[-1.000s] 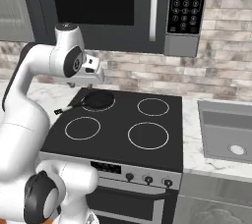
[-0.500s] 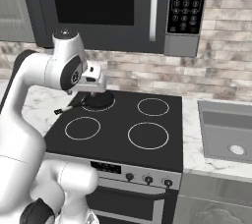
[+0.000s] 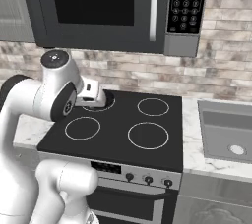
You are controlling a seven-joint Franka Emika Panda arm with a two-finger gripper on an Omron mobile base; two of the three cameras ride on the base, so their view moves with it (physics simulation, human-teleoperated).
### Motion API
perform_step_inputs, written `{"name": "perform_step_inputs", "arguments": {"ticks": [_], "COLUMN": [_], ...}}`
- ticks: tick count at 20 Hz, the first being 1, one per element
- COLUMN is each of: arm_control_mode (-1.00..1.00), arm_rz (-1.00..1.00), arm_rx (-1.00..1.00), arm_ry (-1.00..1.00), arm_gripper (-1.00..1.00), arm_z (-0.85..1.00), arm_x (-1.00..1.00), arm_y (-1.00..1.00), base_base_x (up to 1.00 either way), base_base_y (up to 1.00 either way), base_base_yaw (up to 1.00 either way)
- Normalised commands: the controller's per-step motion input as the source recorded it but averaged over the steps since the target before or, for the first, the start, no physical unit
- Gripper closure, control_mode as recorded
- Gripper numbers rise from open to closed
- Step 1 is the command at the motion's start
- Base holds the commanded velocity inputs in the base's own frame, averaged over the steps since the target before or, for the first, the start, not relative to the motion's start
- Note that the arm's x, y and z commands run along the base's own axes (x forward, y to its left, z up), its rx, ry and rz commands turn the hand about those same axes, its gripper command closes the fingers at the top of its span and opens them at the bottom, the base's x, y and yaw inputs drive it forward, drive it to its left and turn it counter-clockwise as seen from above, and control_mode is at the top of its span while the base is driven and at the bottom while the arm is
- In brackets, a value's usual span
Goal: Pick the croissant and place it on the pan. Then turn on the stove to warm the croissant.
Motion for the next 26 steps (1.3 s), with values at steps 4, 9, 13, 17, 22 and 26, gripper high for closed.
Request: {"name": "perform_step_inputs", "arguments": {"ticks": [4, 9, 13, 17, 22, 26], "arm_control_mode": [-1.00, -1.00, -1.00, -1.00, -1.00, -1.00], "arm_rz": [0.00, 0.00, 0.00, 0.00, 0.00, 0.00], "arm_rx": [0.00, 0.00, 0.00, 0.00, 0.00, 0.00], "arm_ry": [-0.09, -0.04, -0.04, -0.04, -0.10, -0.05], "arm_gripper": [-1.00, -1.00, -1.00, -1.00, -1.00, -1.00], "arm_z": [0.00, 0.00, 0.00, 0.00, 0.00, 0.00], "arm_x": [-0.54, -0.50, -0.31, -0.28, -0.26, -0.18], "arm_y": [0.00, 0.00, 0.00, 0.00, 0.00, 0.00], "base_base_x": [0.00, 0.00, 0.00, 0.00, 0.00, 0.00], "base_base_y": [0.00, 0.00, 0.00, 0.00, 0.00, 0.00], "base_base_yaw": [0.00, 0.00, 0.00, 0.00, 0.00, 0.00]}}
